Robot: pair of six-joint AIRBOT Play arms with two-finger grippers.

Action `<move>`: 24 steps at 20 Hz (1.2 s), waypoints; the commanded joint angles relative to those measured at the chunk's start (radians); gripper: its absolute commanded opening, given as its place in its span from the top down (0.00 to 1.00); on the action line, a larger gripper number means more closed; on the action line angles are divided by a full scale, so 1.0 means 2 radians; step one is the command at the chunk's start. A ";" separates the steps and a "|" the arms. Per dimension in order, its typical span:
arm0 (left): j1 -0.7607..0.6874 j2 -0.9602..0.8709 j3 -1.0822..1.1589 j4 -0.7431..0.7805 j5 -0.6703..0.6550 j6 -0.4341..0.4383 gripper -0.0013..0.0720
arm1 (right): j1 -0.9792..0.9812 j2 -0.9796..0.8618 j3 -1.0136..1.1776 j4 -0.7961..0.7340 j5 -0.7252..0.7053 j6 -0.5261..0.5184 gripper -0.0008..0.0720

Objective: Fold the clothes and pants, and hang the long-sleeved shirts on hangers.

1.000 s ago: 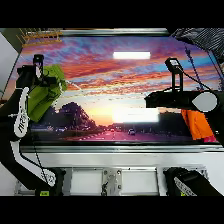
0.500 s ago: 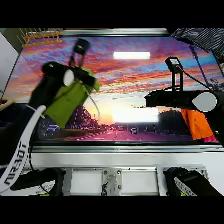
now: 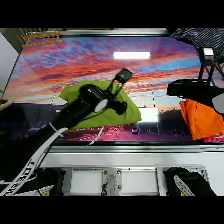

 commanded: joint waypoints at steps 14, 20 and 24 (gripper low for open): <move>0.444 0.077 -0.394 -0.361 0.083 0.086 0.12 | -0.011 -0.005 -0.001 0.019 0.038 0.005 0.95; 0.382 -0.005 -0.339 -0.402 0.065 0.123 0.41 | -0.011 -0.010 -0.001 0.019 0.044 0.005 0.95; 0.382 0.012 -0.303 -0.401 0.061 0.125 0.98 | -0.011 -0.030 -0.002 0.019 0.069 0.005 0.93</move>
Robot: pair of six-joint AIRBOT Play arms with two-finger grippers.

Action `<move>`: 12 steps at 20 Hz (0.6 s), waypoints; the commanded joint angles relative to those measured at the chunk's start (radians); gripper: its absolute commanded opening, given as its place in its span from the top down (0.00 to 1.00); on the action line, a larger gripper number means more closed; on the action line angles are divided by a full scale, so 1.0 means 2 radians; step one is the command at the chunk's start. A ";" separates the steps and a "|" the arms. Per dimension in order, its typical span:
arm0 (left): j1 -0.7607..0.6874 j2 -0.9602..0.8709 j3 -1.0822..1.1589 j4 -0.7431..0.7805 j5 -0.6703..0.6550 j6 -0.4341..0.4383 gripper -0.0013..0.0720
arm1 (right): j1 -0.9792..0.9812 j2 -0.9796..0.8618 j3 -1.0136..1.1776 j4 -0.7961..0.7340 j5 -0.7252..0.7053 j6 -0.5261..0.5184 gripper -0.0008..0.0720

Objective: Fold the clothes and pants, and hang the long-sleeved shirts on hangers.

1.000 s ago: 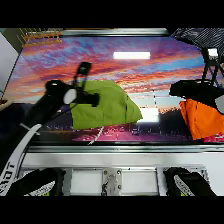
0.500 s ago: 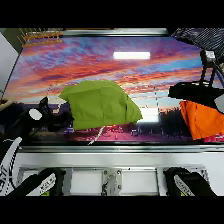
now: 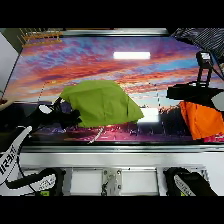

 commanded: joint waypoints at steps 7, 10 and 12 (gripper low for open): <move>0.032 0.096 0.049 -0.010 -0.006 0.015 0.98 | 0.034 -0.137 -0.074 0.134 0.017 -0.066 0.04; 0.032 0.106 0.049 -0.010 -0.009 0.018 0.98 | 0.084 -0.217 -0.077 0.190 -0.012 -0.095 0.04; 0.032 0.106 0.049 -0.010 -0.012 0.018 0.98 | 0.111 -0.252 -0.077 0.226 -0.021 -0.116 0.04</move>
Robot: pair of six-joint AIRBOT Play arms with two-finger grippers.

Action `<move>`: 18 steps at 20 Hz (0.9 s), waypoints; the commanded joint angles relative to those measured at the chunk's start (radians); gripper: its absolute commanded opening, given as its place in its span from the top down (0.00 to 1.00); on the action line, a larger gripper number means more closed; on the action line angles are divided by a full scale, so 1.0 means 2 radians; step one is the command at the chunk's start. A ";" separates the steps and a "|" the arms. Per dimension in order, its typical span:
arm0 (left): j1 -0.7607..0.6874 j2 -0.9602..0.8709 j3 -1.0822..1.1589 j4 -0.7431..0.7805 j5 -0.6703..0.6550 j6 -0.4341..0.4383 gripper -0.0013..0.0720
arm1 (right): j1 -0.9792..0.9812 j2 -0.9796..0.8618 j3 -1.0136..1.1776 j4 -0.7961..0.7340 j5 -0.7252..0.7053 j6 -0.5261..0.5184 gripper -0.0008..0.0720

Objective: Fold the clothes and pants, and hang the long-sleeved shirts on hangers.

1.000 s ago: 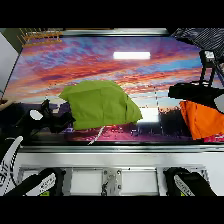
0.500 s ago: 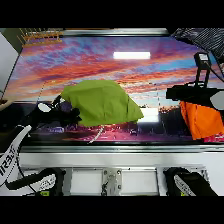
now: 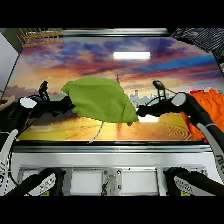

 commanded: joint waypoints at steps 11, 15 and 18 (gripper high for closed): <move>-0.002 0.131 0.159 -0.006 -0.059 0.002 0.98 | 0.021 0.073 0.191 -0.088 0.146 -0.057 0.95; -0.020 0.230 0.276 -0.005 -0.058 0.002 0.98 | 0.021 0.176 0.292 -0.064 0.181 -0.057 0.95; -0.037 0.291 0.323 -0.005 -0.051 -0.003 0.98 | 0.021 0.251 0.321 -0.047 0.175 -0.056 0.95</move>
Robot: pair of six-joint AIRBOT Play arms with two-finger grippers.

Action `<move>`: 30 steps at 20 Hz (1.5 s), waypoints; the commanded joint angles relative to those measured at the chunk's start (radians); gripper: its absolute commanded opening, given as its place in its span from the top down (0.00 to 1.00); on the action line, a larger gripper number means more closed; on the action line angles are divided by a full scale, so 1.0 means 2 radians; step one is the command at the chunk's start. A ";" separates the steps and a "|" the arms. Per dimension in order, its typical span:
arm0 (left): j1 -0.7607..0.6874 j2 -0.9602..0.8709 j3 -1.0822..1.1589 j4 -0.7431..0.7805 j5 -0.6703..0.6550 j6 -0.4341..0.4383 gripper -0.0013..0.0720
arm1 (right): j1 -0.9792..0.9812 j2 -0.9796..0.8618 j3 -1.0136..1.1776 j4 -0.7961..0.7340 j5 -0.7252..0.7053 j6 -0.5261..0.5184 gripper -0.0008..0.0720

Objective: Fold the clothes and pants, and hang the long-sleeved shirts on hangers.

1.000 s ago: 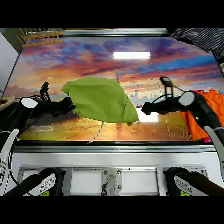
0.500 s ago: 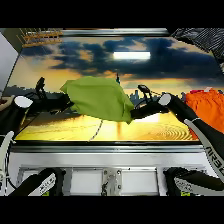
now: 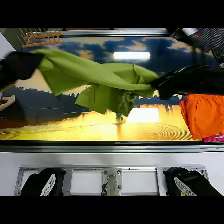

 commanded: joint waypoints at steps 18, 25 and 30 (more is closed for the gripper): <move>-0.033 -0.168 0.079 -0.011 0.201 -0.034 0.98 | -0.002 -0.002 0.043 -0.069 -0.064 0.227 0.95; -0.048 -0.350 0.079 -0.009 0.194 -0.039 0.08 | -0.030 -0.182 0.044 -0.180 -0.172 0.219 0.23; 0.008 -0.360 0.025 0.046 -0.013 -0.035 0.08 | -0.064 -0.154 0.024 -0.179 -0.122 0.219 0.23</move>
